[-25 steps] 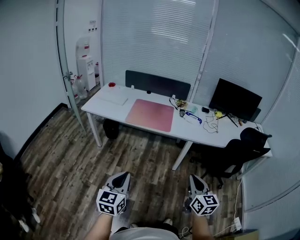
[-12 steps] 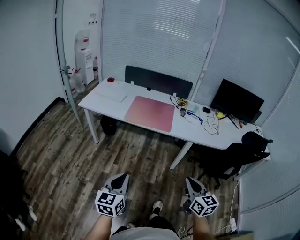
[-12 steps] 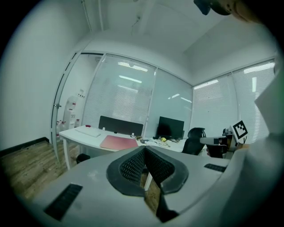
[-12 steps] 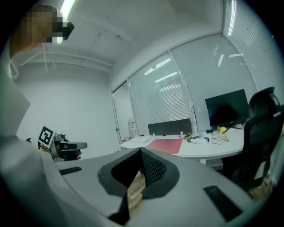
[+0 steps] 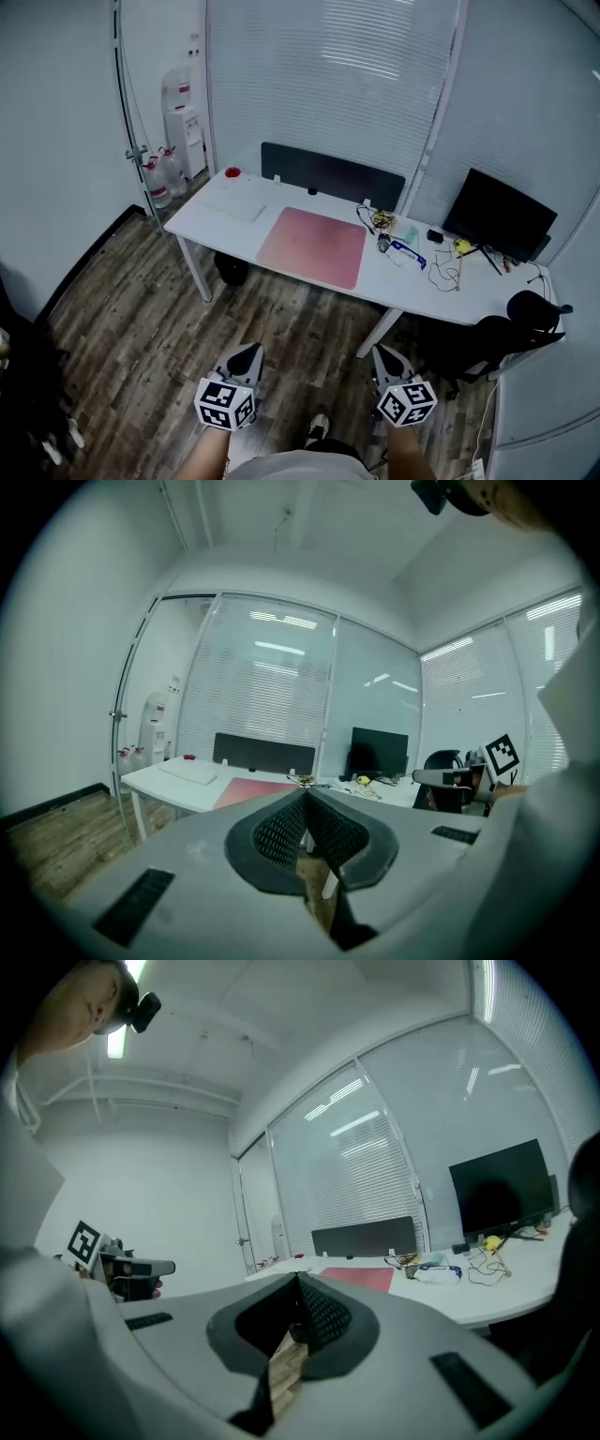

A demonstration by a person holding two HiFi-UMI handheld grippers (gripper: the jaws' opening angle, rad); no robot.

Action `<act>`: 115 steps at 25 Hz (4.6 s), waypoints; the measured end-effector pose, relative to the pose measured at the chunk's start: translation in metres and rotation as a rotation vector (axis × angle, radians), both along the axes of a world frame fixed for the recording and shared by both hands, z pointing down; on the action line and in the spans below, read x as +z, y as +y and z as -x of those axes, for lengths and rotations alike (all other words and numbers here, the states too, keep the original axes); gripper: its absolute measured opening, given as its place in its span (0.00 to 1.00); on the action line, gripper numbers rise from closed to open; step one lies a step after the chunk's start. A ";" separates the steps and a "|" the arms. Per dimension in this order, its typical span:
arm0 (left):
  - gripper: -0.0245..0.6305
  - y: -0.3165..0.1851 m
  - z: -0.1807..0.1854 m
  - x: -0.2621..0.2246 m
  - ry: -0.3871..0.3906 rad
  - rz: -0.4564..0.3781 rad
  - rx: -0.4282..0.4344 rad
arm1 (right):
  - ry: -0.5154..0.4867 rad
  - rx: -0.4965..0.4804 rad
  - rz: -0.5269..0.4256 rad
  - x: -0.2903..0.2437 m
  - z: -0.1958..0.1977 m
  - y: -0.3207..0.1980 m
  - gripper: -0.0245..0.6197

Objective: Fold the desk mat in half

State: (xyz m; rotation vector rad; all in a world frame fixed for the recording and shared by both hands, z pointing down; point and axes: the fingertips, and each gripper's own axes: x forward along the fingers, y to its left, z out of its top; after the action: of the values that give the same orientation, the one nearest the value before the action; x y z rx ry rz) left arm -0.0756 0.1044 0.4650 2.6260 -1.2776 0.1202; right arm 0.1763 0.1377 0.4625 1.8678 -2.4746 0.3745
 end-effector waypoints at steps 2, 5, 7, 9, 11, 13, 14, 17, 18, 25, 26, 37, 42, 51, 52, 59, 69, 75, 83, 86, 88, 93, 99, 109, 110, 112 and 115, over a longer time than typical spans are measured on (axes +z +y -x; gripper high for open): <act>0.05 -0.021 -0.020 -0.006 -0.009 -0.009 0.005 | -0.001 0.003 -0.001 -0.001 -0.019 -0.022 0.12; 0.05 -0.049 -0.049 -0.015 -0.025 -0.018 0.017 | -0.018 -0.004 -0.009 -0.005 -0.044 -0.053 0.12; 0.05 -0.070 -0.067 -0.019 -0.036 -0.022 0.015 | -0.034 -0.014 -0.024 -0.009 -0.061 -0.075 0.12; 0.05 -0.089 -0.088 -0.021 -0.044 -0.021 0.012 | -0.066 -0.024 -0.038 -0.011 -0.078 -0.096 0.12; 0.05 -0.103 -0.104 -0.021 -0.053 -0.022 0.008 | -0.076 -0.035 -0.050 -0.010 -0.092 -0.111 0.11; 0.05 -0.118 -0.115 -0.018 -0.062 -0.019 0.006 | -0.062 -0.044 -0.047 -0.005 -0.101 -0.126 0.11; 0.05 -0.126 -0.118 -0.016 -0.065 -0.013 0.006 | -0.060 -0.044 -0.039 -0.001 -0.104 -0.134 0.12; 0.05 -0.147 -0.122 -0.008 -0.066 0.007 0.006 | -0.079 -0.027 -0.006 0.012 -0.112 -0.151 0.12; 0.05 -0.155 -0.122 -0.006 -0.064 0.011 0.005 | -0.082 -0.019 0.006 0.016 -0.113 -0.157 0.12; 0.05 -0.231 -0.118 0.010 -0.043 0.018 0.070 | -0.059 0.053 0.061 0.035 -0.108 -0.213 0.12; 0.05 -0.245 -0.116 0.012 -0.037 0.020 0.090 | -0.053 0.070 0.066 0.037 -0.104 -0.223 0.12; 0.05 -0.391 -0.076 0.013 0.002 0.024 0.292 | -0.022 0.291 0.148 0.058 -0.049 -0.333 0.12; 0.05 -0.415 -0.085 0.032 -0.001 0.079 0.346 | -0.005 0.377 0.242 0.086 -0.062 -0.338 0.15; 0.05 -0.429 -0.117 0.057 -0.057 0.134 0.323 | 0.043 0.385 0.565 0.194 -0.111 -0.348 0.34; 0.05 -0.429 -0.121 0.060 -0.063 0.143 0.320 | 0.050 0.381 0.614 0.211 -0.115 -0.348 0.35; 0.05 -0.427 -0.130 0.075 -0.101 0.182 0.287 | -0.016 0.370 0.825 0.296 -0.123 -0.345 0.35; 0.05 -0.430 -0.114 0.090 -0.114 0.236 0.252 | 0.014 0.400 0.896 0.316 -0.122 -0.349 0.26; 0.05 -0.431 -0.111 0.089 -0.098 0.233 0.271 | -0.009 0.441 0.846 0.312 -0.117 -0.351 0.16; 0.05 -0.433 -0.090 0.086 -0.081 0.223 0.256 | 0.006 0.387 0.612 0.239 -0.093 -0.377 0.15; 0.05 -0.433 -0.078 0.084 -0.077 0.216 0.239 | 0.020 0.306 0.544 0.219 -0.068 -0.400 0.15; 0.05 -0.433 -0.067 0.083 -0.075 0.211 0.219 | 0.028 0.256 0.517 0.212 -0.049 -0.416 0.15; 0.05 -0.433 -0.026 0.081 -0.077 0.210 0.148 | 0.035 0.150 0.484 0.206 0.003 -0.452 0.15; 0.05 -0.431 0.029 0.081 -0.066 0.211 0.049 | 0.062 0.023 0.468 0.210 0.069 -0.484 0.15; 0.05 -0.423 0.082 0.084 -0.045 0.213 -0.049 | 0.096 -0.199 0.537 0.243 0.176 -0.506 0.15; 0.05 -0.423 0.086 0.084 -0.044 0.213 -0.055 | 0.096 -0.217 0.550 0.249 0.186 -0.508 0.15; 0.05 -0.421 0.091 0.084 -0.042 0.213 -0.067 | 0.097 -0.245 0.574 0.258 0.202 -0.510 0.15; 0.05 -0.416 0.097 0.085 -0.040 0.214 -0.079 | 0.096 -0.281 0.600 0.269 0.220 -0.515 0.15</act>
State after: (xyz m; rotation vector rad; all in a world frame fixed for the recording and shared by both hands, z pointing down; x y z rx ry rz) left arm -0.1721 -0.3118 0.5495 2.4006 -1.3014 0.2812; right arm -0.0442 -0.3768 0.7310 1.2564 -2.1774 0.8677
